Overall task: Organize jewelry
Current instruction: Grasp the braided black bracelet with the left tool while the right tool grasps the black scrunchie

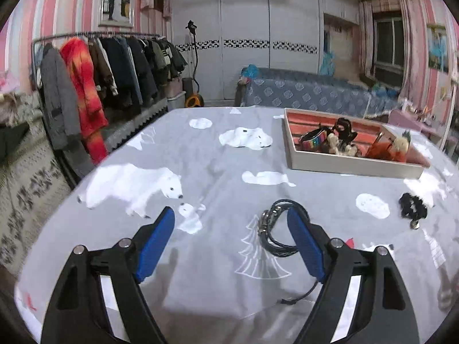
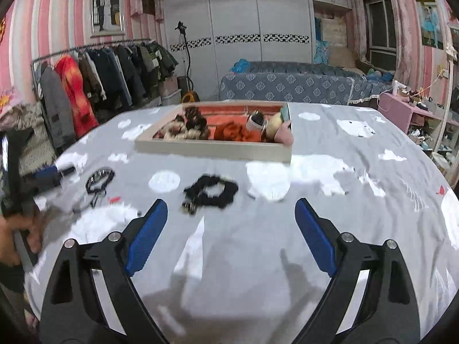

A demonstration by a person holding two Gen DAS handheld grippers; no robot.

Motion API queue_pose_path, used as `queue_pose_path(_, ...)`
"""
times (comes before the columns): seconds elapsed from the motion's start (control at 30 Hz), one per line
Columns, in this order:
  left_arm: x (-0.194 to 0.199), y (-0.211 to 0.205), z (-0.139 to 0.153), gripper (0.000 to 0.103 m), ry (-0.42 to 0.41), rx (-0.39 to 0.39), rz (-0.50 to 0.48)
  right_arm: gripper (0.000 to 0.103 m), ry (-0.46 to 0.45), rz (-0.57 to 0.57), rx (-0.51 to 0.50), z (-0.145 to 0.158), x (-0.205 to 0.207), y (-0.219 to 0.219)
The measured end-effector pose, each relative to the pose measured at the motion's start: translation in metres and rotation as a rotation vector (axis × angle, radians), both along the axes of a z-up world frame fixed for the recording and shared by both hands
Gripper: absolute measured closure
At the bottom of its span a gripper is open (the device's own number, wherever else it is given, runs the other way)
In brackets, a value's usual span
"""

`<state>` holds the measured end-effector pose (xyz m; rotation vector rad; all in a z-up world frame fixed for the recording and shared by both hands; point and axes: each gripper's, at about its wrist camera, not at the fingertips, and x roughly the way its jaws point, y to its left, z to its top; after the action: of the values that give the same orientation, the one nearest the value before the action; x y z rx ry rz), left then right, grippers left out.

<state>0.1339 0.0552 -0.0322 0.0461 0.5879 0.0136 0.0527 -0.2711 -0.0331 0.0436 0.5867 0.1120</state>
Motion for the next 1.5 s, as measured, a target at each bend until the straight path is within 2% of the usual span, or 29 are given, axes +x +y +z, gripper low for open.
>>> queue_pose_path(0.07, 0.0, -0.002, -0.002, 0.024, 0.005, 0.0, -0.015, 0.014, 0.005, -0.011, -0.032, -0.005, -0.002, 0.003)
queue_pose_path(0.17, 0.003, -0.007, -0.009, 0.024, 0.053, -0.003, -0.056, 0.014, 0.02, -0.035, -0.026, -0.011, -0.001, -0.001)
queue_pose_path(0.37, 0.021, -0.012, -0.015, 0.024, 0.116, 0.045, -0.089, 0.015, 0.031, -0.039, -0.053, -0.007, 0.006, 0.0)
queue_pose_path(0.47, 0.037, -0.022, -0.029, 0.024, 0.201, 0.073, -0.135, 0.015, 0.049, -0.033, -0.049, -0.008, 0.019, -0.001)
queue_pose_path(0.53, 0.043, -0.027, -0.032, 0.024, 0.217, 0.094, -0.147, 0.022, 0.076, -0.012, -0.025, -0.01, 0.033, -0.002)
queue_pose_path(0.8, 0.08, -0.018, -0.038, 0.024, 0.255, 0.088, -0.082, 0.029, 0.184, -0.017, -0.102, -0.021, 0.091, 0.003)
queue_pose_path(1.03, 0.094, -0.021, -0.049, 0.024, 0.307, 0.071, -0.116, 0.042, 0.279, 0.002, -0.095, -0.044, 0.124, 0.007)
queue_pose_path(1.1, 0.095, -0.019, -0.051, 0.024, 0.316, 0.056, -0.118, 0.043, 0.293, 0.002, -0.09, -0.047, 0.129, 0.009)
queue_pose_path(1.17, 0.095, -0.018, -0.051, 0.025, 0.317, 0.049, -0.12, 0.048, 0.306, 0.005, -0.09, -0.05, 0.132, 0.01)
queue_pose_path(1.23, 0.093, -0.021, -0.051, 0.034, 0.309, 0.051, -0.136, 0.058, 0.32, 0.019, -0.086, -0.053, 0.135, 0.011)
queue_pose_path(1.27, 0.092, -0.024, -0.05, 0.046, 0.304, 0.046, -0.157, 0.062, 0.32, 0.027, -0.087, -0.053, 0.135, 0.012)
queue_pose_path(1.3, 0.09, -0.026, -0.049, 0.058, 0.298, 0.046, -0.176, 0.071, 0.316, 0.039, -0.087, -0.053, 0.135, 0.013)
queue_pose_path(1.33, 0.088, -0.03, -0.049, 0.061, 0.294, 0.056, -0.191, 0.079, 0.311, 0.056, -0.087, -0.052, 0.134, 0.015)
queue_pose_path(1.4, 0.083, -0.037, -0.048, 0.076, 0.279, 0.087, -0.207, 0.089, 0.302, 0.075, -0.081, -0.051, 0.131, 0.015)
queue_pose_path(1.5, 0.079, -0.04, -0.046, 0.083, 0.271, 0.091, -0.218, 0.091, 0.291, 0.087, -0.061, -0.049, 0.129, 0.014)
